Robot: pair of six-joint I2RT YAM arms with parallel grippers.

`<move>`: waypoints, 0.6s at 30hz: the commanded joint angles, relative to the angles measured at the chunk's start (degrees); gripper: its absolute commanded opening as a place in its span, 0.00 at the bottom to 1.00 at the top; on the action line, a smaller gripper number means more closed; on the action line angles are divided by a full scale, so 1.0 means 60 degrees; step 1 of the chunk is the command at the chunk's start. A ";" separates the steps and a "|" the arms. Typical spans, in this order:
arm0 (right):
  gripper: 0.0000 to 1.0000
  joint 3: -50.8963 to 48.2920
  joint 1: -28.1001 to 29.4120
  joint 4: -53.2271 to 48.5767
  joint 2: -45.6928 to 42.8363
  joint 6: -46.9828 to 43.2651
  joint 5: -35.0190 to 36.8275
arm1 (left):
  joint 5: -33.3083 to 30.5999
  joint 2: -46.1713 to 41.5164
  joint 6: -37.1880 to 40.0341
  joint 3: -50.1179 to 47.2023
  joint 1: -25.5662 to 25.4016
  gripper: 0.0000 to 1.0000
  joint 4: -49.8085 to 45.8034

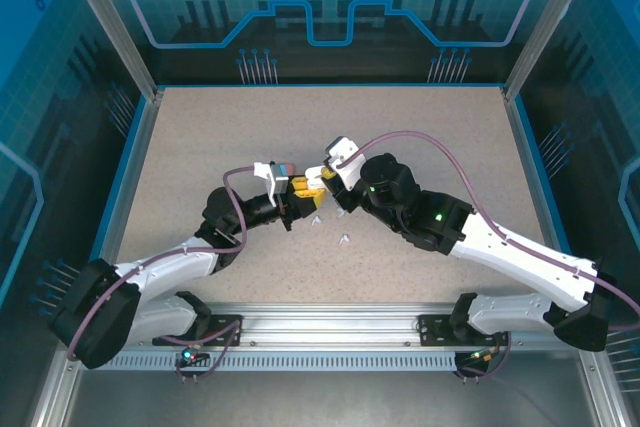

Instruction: Insert the wireless bluetooth earbuds into the charging case

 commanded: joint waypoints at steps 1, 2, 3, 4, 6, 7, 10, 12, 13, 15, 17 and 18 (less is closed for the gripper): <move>0.29 -0.0057 0.0087 0.0240 0.0057 0.0191 0.0077 | -0.0047 0.0021 -0.0050 0.0338 -0.0099 0.02 0.0461; 0.29 -0.0070 0.0089 0.0262 0.0057 0.0199 0.0079 | -0.0054 0.0035 -0.0071 0.0342 -0.0101 0.02 0.0461; 0.29 -0.0071 0.0082 0.0282 0.0057 0.0193 0.0076 | -0.0044 0.0035 -0.0072 0.0342 -0.0095 0.02 0.0461; 0.29 -0.0071 0.0078 0.0296 0.0069 0.0196 0.0076 | -0.0036 0.0038 -0.0085 0.0346 -0.0096 0.02 0.0467; 0.28 -0.0051 0.0075 0.0335 0.0079 0.0207 0.0051 | -0.0027 0.0034 -0.0105 0.0342 -0.0102 0.02 0.0475; 0.28 -0.0049 0.0067 0.0355 0.0094 0.0205 0.0040 | -0.0028 0.0030 -0.0102 0.0342 -0.0093 0.02 0.0468; 0.28 0.0001 0.0060 0.0372 0.0161 0.0206 -0.0012 | -0.0026 0.0025 -0.0104 0.0342 -0.0103 0.02 0.0483; 0.28 0.0028 0.0060 0.0371 0.0225 0.0196 -0.0022 | -0.0021 0.0018 -0.0104 0.0343 -0.0108 0.02 0.0480; 0.28 0.0038 0.0060 0.0357 0.0256 0.0192 -0.0013 | -0.0034 0.0014 -0.0100 0.0335 -0.0094 0.02 0.0475; 0.28 0.0053 0.0060 0.0342 0.0304 0.0181 -0.0033 | -0.0035 -0.0004 -0.0102 0.0327 -0.0110 0.02 0.0475; 0.28 0.0075 0.0062 0.0302 0.0333 0.0198 -0.0041 | -0.0046 -0.0006 -0.0096 0.0314 -0.0110 0.02 0.0476; 0.28 0.0075 0.0060 0.0273 0.0335 0.0215 -0.0042 | -0.0053 -0.0020 -0.0087 0.0313 -0.0106 0.02 0.0475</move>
